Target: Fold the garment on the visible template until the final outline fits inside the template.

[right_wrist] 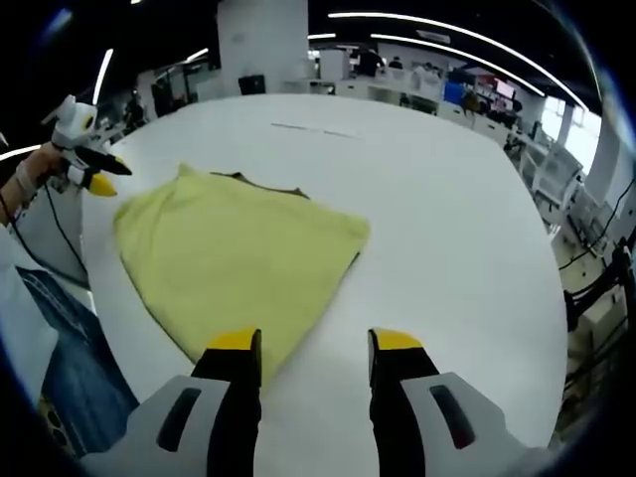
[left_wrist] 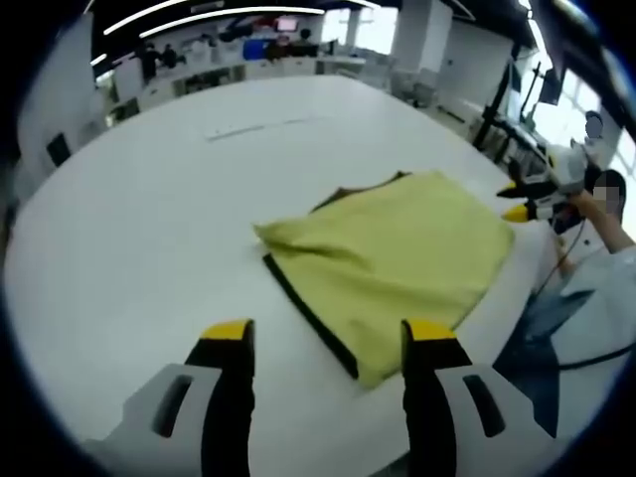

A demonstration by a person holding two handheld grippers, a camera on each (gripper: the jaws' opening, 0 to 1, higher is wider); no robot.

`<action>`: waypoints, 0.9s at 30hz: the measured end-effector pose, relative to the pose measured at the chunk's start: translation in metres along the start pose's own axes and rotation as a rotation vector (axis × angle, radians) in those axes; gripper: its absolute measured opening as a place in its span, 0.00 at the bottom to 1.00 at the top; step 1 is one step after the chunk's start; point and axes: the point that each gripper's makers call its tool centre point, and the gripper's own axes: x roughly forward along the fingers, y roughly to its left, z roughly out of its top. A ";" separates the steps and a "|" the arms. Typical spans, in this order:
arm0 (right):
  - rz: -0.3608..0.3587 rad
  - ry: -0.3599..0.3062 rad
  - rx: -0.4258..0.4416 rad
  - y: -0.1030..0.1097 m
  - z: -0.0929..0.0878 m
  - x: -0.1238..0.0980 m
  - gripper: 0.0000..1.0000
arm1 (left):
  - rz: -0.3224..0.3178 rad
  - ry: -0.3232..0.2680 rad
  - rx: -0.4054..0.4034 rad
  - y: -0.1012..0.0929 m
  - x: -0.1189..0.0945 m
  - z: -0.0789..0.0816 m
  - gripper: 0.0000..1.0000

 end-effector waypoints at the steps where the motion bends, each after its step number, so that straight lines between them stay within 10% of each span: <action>1: 0.000 0.000 0.003 0.000 -0.001 -0.001 0.41 | 0.001 0.005 -0.006 -0.001 0.000 -0.003 0.55; 27: 0.034 0.015 0.057 0.018 -0.026 -0.011 0.30 | -0.019 0.100 -0.094 -0.024 0.003 -0.052 0.38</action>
